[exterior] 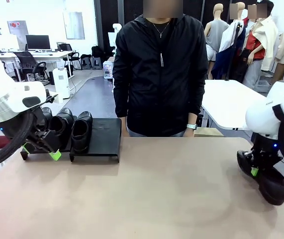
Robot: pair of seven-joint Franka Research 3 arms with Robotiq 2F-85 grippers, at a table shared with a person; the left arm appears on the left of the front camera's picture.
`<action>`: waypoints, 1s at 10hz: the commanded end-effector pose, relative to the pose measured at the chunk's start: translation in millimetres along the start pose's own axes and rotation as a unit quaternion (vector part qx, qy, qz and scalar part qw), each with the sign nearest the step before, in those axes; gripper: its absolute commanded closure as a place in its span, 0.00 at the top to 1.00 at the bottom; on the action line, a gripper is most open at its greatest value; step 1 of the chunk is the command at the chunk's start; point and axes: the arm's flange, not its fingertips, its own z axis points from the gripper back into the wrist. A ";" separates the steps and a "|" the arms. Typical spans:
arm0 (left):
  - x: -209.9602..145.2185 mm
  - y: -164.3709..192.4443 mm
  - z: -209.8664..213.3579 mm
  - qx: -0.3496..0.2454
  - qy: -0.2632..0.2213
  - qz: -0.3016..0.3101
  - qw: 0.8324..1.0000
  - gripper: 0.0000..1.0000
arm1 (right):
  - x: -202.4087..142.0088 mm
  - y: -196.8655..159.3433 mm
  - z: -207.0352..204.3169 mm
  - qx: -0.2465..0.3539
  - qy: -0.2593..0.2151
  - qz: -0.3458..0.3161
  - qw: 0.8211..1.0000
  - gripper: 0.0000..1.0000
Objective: Organize the shoes by placing them on the stand.
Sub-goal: Pick up one Shoe and place it in the middle of the table.
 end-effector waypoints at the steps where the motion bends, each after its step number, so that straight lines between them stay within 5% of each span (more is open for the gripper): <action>1: -0.4 -0.7 1.1 -0.006 -0.003 0.008 1.000 1.00 | -36.7 3.4 58.9 0.023 -0.039 -0.008 0.999 0.00; 3: -0.4 -0.7 1.1 -0.006 -0.003 0.008 1.000 1.00 | -65.7 3.5 88.9 0.064 -0.043 -0.040 0.996 0.00; 7: -0.4 -0.7 1.1 -0.006 -0.003 0.008 1.000 1.00 | -62.2 -1.1 92.5 0.044 -0.032 -0.031 0.998 0.00; 10: -0.4 -0.7 1.1 -0.006 -0.003 0.008 1.000 1.00 | -77.2 141.0 103.9 0.069 -0.032 -0.040 0.996 0.00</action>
